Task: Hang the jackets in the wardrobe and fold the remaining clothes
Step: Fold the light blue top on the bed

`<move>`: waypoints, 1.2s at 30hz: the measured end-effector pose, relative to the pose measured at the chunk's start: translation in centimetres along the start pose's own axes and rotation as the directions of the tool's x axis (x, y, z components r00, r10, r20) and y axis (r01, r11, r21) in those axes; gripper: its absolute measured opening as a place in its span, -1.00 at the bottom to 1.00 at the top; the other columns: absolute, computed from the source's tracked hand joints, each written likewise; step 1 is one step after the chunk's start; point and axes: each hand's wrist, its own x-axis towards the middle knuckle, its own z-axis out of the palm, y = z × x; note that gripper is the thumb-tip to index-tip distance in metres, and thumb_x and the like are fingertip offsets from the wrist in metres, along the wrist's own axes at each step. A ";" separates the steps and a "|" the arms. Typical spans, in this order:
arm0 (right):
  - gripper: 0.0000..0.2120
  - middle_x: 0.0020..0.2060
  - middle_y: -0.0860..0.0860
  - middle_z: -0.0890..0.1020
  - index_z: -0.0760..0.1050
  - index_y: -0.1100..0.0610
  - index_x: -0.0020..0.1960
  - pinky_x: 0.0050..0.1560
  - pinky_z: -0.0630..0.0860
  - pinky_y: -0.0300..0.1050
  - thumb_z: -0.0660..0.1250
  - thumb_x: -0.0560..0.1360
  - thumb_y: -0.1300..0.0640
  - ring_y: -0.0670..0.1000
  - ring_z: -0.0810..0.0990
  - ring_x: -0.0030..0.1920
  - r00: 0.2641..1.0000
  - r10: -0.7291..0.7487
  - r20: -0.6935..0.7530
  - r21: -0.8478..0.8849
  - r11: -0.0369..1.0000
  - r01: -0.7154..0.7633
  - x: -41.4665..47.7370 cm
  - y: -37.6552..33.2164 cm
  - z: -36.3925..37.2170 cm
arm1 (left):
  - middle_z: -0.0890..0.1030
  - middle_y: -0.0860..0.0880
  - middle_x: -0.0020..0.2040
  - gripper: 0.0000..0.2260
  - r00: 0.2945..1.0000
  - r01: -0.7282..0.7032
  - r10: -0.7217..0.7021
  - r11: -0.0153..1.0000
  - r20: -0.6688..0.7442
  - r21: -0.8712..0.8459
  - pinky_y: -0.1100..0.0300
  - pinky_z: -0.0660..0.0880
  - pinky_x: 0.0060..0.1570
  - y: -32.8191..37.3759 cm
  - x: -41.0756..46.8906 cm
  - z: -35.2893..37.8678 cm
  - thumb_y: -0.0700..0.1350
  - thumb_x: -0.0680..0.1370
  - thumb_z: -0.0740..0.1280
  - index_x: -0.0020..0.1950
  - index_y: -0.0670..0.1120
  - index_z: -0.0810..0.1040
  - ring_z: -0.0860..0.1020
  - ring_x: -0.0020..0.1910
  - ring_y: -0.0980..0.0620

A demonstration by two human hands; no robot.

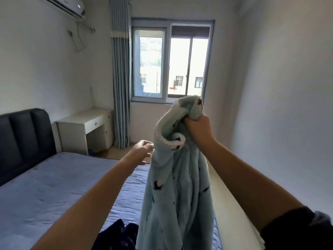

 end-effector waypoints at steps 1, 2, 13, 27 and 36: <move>-0.79 -0.18 0.14 0.64 0.54 0.29 -0.01 -0.10 0.58 -0.01 0.35 0.46 0.16 0.10 0.61 -0.15 1.000 0.012 -0.010 -0.020 1.000 -0.013 0.4 0.0 0.0 | 0.57 -0.21 0.15 -0.69 0.995 -0.093 0.098 0.983 0.024 -0.157 0.01 0.52 0.07 -0.2 -0.3 0.1 0.09 0.51 0.35 0.11 -0.09 0.46 0.56 -0.05 0.06; -0.79 -0.19 0.11 0.63 0.54 0.28 0.01 -0.12 0.58 -0.04 0.34 0.46 0.15 0.09 0.61 -0.16 0.999 0.030 -0.019 -0.029 0.999 -0.031 0.8 0.1 0.0 | 0.61 -0.20 0.06 -0.52 0.978 -0.187 0.203 0.951 0.044 -0.248 0.14 0.54 -0.03 -0.3 -0.5 0.4 0.21 0.34 0.46 0.05 -0.09 0.49 0.58 -0.12 0.13; -0.69 -0.06 0.12 0.63 0.52 0.24 0.12 -0.01 0.56 0.00 0.33 0.49 0.04 0.11 0.60 -0.05 0.989 0.057 -0.135 -0.170 0.982 -0.080 3.2 0.1 -3.5 | 0.62 -0.09 -0.18 -0.82 0.915 -0.336 0.351 0.936 -0.200 0.107 0.04 0.51 -0.08 -2.6 2.9 3.7 -0.08 0.63 0.21 -0.08 -0.10 0.55 0.53 -0.16 -0.06; -0.38 0.11 0.06 0.57 0.37 0.15 0.29 0.06 0.51 -0.09 0.38 0.36 -0.16 0.06 0.55 0.08 0.757 0.612 0.230 -0.828 0.532 -0.179 5.0 12.2 -3.4 | 0.64 -0.18 -0.12 -0.80 0.917 0.207 -0.322 0.888 0.234 0.410 0.13 0.52 -0.17 -4.7 10.4 2.8 -0.12 0.52 0.30 0.01 -0.22 0.62 0.58 -0.19 -0.09; -0.42 0.18 0.21 0.54 0.17 0.18 0.38 0.01 0.48 -0.01 0.32 0.47 0.02 0.22 0.53 0.18 0.626 0.768 0.135 -0.815 0.446 -0.372 -6.9 37.6 7.8 | 0.54 -0.12 -0.04 -0.79 0.813 0.506 -0.567 0.800 0.132 0.323 0.21 0.35 -0.30 -30.9 12.8 7.8 -0.19 0.51 0.28 0.12 -0.04 0.39 0.50 -0.11 -0.02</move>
